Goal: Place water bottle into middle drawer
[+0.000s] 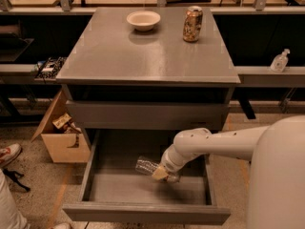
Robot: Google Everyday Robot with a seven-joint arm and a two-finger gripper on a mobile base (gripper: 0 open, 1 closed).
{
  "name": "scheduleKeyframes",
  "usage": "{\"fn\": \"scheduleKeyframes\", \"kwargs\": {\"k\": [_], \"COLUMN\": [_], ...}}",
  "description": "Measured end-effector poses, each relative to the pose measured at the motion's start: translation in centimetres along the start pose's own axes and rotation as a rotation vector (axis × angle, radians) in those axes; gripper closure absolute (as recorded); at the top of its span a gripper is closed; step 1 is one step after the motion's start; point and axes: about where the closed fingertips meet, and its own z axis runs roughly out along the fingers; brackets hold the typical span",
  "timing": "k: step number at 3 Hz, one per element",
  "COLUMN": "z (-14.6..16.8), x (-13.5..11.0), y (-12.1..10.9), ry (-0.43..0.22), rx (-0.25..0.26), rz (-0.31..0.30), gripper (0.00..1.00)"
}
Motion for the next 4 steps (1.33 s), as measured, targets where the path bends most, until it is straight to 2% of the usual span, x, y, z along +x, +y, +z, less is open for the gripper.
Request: {"fn": "scheduleKeyframes", "kwargs": {"k": [1,2,4], "z": [1.7,3.2,2.5], "x": [0.7,1.3,0.9], "y": [-0.7,-1.0,-0.5], "ry": [-0.002,0.004,-0.007], "rx": [0.000,-0.023,-0.012], "rz": [0.070,0.120,0.090], "gripper": [1.00,0.82,0.35]}}
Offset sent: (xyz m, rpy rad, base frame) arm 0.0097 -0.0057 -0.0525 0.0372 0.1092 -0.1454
